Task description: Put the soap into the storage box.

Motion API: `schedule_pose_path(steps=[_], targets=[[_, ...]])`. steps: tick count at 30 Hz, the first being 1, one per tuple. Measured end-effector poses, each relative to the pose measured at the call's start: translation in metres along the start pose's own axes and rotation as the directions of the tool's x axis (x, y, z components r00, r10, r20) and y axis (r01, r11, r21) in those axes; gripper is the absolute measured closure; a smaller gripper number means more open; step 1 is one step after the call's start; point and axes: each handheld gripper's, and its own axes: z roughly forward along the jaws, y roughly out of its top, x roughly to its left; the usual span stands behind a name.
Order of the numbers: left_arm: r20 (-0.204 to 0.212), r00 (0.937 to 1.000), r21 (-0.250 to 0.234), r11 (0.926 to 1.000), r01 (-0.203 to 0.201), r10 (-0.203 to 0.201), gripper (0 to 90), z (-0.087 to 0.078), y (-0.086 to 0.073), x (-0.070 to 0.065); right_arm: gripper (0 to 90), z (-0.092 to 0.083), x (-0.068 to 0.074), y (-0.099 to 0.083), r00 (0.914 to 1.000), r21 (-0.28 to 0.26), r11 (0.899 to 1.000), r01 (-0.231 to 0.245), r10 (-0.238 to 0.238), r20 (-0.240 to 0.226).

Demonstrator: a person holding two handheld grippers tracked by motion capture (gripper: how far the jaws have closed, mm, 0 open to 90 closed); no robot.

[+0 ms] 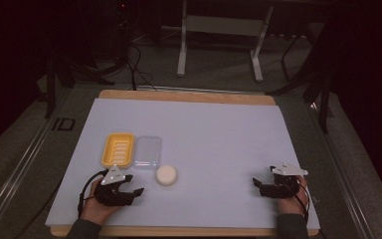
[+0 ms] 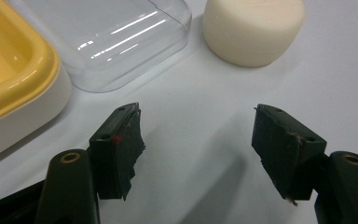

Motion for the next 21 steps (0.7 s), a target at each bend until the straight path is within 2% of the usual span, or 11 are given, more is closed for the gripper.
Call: schedule_pose_path(steps=[2,4,9,16,21], targets=[[-0.006,1.0,-0.004,1.0,-0.001,0.001,33.4,-0.001,0.001,-0.001,14.7,-0.003,-0.001,-0.002,0.9998,-0.038,0.999,-0.009,0.008,-0.019],[-0.005,1.0,-0.003,1.0,-0.005,0.005,33.3,-0.002,0.002,-0.003,14.7,-0.004,-0.001,-0.002,0.9998,-0.041,0.999,-0.005,0.004,-0.022],[-0.003,0.9996,0.027,0.9993,-0.027,0.027,33.2,-0.003,0.008,-0.007,14.8,-0.003,0.002,-0.002,0.9992,-0.038,0.999,0.032,-0.033,-0.024],[-0.003,0.9983,0.077,0.9954,-0.057,0.057,32.2,-0.003,0.016,-0.009,14.8,-0.003,0.003,-0.002,0.999,-0.033,0.999,0.04,-0.041,-0.019],[0.02,0.9956,0.096,0.9911,-0.092,0.091,28.8,0.0,0.026,-0.01,14.8,-0.002,0.004,-0.002,0.9987,-0.029,0.998,0.048,-0.049,-0.016]])
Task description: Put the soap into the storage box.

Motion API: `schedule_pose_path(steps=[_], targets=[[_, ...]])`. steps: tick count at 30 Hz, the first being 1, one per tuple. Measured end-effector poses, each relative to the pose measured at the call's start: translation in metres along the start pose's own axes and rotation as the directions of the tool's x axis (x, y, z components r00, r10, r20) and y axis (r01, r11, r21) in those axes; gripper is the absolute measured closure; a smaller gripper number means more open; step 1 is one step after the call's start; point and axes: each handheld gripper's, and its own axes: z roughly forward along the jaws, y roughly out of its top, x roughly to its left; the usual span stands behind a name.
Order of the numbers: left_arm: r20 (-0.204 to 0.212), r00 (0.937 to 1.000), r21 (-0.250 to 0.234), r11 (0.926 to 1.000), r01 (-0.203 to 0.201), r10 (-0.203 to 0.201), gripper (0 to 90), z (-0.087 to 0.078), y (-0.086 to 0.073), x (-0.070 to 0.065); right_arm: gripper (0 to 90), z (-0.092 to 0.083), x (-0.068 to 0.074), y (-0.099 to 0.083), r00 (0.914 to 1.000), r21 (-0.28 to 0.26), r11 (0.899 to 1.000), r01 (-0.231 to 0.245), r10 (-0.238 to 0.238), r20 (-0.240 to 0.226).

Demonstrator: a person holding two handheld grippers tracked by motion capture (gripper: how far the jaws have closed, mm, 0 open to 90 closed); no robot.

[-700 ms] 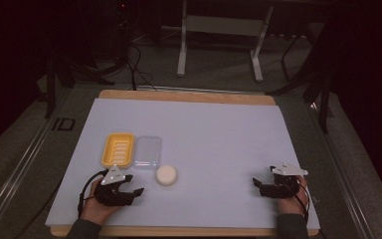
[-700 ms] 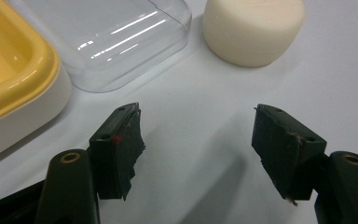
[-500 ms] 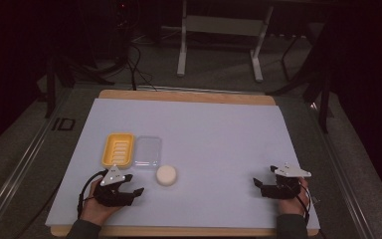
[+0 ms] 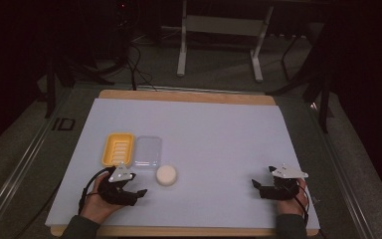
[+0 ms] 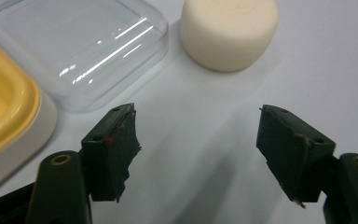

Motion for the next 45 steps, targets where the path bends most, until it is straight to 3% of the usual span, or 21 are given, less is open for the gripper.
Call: schedule_pose_path(steps=[10,15,18,22,25,45], targets=[[0.042,0.996,0.044,0.9958,-0.081,0.079,27.5,0.003,0.026,0.003,14.8,-0.001,0.0,-0.001,1.0,-0.009,1.0,0.001,-0.001,0.003],[0.049,0.99,0.07,0.9883,-0.136,0.132,26.2,0.005,0.036,0.002,15.0,-0.001,0.0,-0.001,1.0,-0.011,1.0,-0.001,0.001,0.001],[0.051,0.988,0.079,0.9856,-0.15,0.146,26.1,0.006,0.039,0.003,19.8,-0.001,0.0,-0.001,1.0,-0.013,1.0,-0.003,0.003,0.004],[0.063,0.9852,0.079,0.9832,-0.164,0.16,26.1,0.006,0.042,0.005,19.8,-0.002,0.0,-0.001,1.0,-0.017,1.0,-0.005,0.005,0.002],[0.092,0.9786,0.073,0.9789,-0.191,0.184,24.7,0.006,0.044,0.005,19.8,-0.002,0.0,-0.001,1.0,-0.02,1.0,-0.008,0.008,0.002],[0.123,0.952,0.127,0.9469,-0.295,0.28,21.7,0.012,0.064,0.005,19.7,-0.003,-0.001,-0.001,1.0,-0.024,1.0,-0.006,0.006,0.002]])
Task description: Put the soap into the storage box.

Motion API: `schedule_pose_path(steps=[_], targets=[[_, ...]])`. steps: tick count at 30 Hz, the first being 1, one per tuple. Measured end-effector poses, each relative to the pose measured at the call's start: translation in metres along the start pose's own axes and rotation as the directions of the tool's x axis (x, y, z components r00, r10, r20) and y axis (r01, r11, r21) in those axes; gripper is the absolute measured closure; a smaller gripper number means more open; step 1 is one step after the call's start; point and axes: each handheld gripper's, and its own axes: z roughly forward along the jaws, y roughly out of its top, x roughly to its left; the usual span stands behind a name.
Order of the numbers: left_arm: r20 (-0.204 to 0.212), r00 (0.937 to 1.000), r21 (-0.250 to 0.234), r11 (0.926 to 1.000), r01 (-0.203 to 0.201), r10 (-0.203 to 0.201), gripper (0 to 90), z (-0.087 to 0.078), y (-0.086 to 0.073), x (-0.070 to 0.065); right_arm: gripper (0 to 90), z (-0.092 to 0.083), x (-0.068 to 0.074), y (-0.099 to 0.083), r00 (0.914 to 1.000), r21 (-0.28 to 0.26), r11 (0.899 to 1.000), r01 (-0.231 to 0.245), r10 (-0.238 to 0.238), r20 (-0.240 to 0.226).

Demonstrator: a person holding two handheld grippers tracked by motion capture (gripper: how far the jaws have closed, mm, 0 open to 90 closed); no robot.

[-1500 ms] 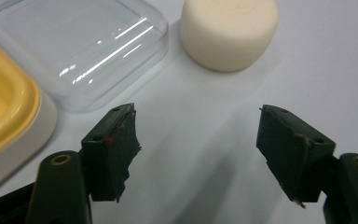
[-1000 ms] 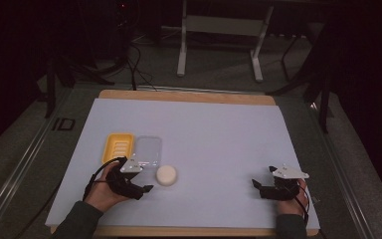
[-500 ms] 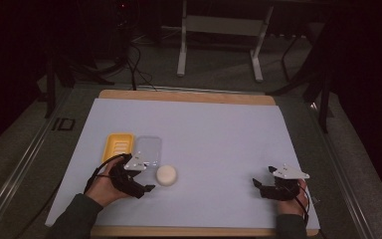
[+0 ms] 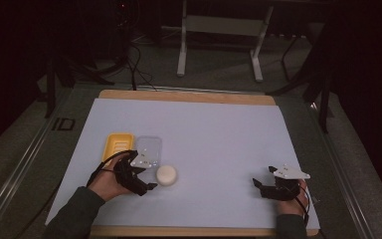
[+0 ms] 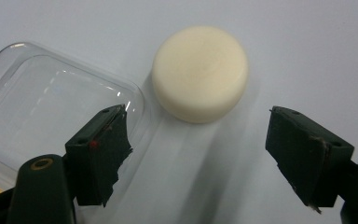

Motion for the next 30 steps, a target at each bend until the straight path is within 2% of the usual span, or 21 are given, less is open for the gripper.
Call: schedule_pose_path(steps=[7,13,24,30], targets=[[0.021,0.9997,-0.001,0.9999,-0.015,0.015,20.6,0.004,0.004,0.003,19.7,0.0,0.0,0.0,1.0,-0.002,1.0,-0.001,0.001,0.001],[0.032,0.999,0.017,0.9993,-0.033,0.033,20.0,0.007,0.008,0.006,19.7,-0.001,0.0,0.0,1.0,-0.003,1.0,0.0,0.0,-0.003],[0.033,0.9978,0.051,0.9969,-0.059,0.057,19.7,0.013,0.016,0.009,19.7,-0.001,0.0,0.0,1.0,-0.005,1.0,-0.001,0.001,-0.003],[0.024,0.9983,0.073,0.9958,-0.056,0.054,19.7,0.017,0.019,0.012,19.7,-0.001,0.0,0.0,1.0,-0.006,1.0,-0.001,0.001,-0.004]])
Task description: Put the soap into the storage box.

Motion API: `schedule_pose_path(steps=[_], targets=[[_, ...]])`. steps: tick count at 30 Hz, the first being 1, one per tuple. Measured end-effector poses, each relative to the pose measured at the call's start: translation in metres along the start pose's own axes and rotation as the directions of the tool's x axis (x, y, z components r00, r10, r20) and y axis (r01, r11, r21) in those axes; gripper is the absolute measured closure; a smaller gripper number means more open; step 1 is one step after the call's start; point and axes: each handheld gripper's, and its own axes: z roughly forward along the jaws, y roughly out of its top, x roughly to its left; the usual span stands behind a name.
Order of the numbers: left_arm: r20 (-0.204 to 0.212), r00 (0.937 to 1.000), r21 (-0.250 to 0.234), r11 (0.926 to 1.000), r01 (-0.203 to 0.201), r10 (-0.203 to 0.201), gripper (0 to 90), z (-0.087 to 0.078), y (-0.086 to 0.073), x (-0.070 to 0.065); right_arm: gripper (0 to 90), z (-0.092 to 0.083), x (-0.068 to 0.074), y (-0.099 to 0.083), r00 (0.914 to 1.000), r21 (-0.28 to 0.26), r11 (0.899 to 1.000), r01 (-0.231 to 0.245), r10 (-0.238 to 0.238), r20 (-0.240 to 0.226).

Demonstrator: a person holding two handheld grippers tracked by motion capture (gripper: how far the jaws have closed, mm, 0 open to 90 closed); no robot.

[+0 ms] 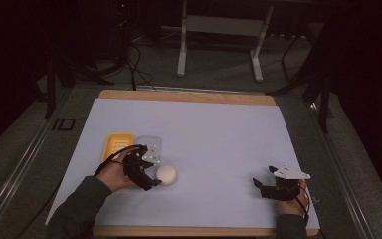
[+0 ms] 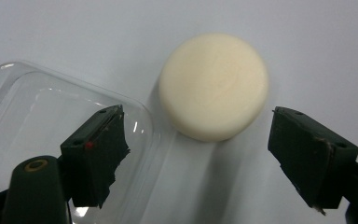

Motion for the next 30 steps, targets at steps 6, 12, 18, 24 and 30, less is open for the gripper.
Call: schedule_pose_path(steps=[6,12,18,24,30], targets=[[0.017,0.9998,0.013,0.9999,-0.007,0.007,19.1,0.002,0.003,0.0,19.7,0.0,0.0,0.0,1.0,0.001,1.0,0.001,-0.001,0.0],[0.033,0.9991,0.037,0.9989,-0.027,0.026,16.5,0.006,0.01,-0.003,19.7,0.0,0.0,0.0,1.0,0.002,1.0,0.001,-0.001,0.0],[0.042,0.9982,0.056,0.9974,-0.045,0.042,16.5,0.011,0.017,-0.006,19.7,0.0,0.0,0.0,1.0,0.001,1.0,0.001,-0.001,-0.001],[0.045,0.997,0.077,0.9949,-0.066,0.063,16.0,0.014,0.023,-0.007,19.7,0.0,0.0,0.0,1.0,0.001,1.0,0.001,-0.001,-0.001],[0.045,0.9963,0.107,0.9913,-0.077,0.073,14.8,0.02,0.027,-0.006,19.7,0.0,0.0,0.0,1.0,0.002,1.0,0.002,-0.002,-0.002]])
